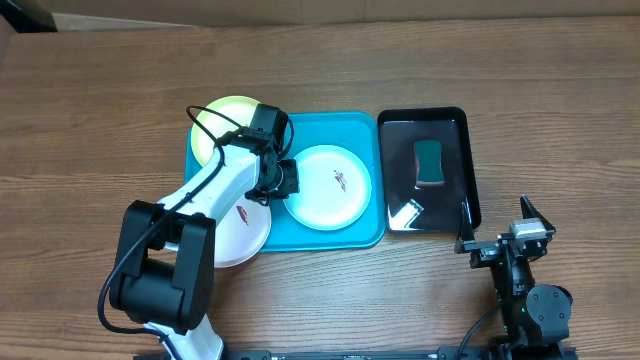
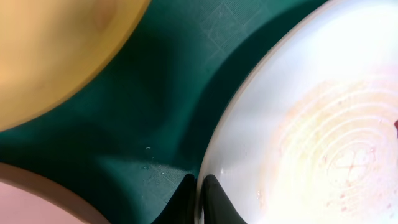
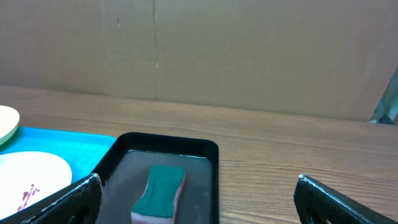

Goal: Clean dirty plates on tray and stack at the side
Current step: 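Hold the light blue plate rim steady with the left gripper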

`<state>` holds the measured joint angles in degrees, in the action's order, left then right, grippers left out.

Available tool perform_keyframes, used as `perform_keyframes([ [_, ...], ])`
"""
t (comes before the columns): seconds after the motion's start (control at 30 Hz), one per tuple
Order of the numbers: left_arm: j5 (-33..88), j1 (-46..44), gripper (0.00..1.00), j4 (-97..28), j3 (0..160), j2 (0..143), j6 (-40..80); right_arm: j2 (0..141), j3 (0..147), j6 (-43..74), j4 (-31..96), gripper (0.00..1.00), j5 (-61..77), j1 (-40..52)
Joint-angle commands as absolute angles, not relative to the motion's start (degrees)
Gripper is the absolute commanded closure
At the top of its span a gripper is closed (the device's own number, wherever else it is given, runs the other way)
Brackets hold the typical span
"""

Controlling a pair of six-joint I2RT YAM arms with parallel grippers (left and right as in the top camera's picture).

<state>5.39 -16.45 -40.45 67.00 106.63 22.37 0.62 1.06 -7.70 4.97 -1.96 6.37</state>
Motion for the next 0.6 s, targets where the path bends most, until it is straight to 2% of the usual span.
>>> perform_keyframes([
  [0.0,5.4,-16.3,0.92,-40.4,68.1,107.2,23.1,0.2,0.4,-7.4,4.6,0.00,-2.7,6.2],
  [0.17,5.4,-16.2,0.96,-40.2,68.2,107.1,21.8,0.2,0.4,-7.4,4.6,0.00,-2.7,6.2],
  [0.57,5.6,-16.0,0.96,-39.3,68.5,107.1,23.0,0.2,0.4,-7.4,4.6,0.00,-2.7,6.2],
])
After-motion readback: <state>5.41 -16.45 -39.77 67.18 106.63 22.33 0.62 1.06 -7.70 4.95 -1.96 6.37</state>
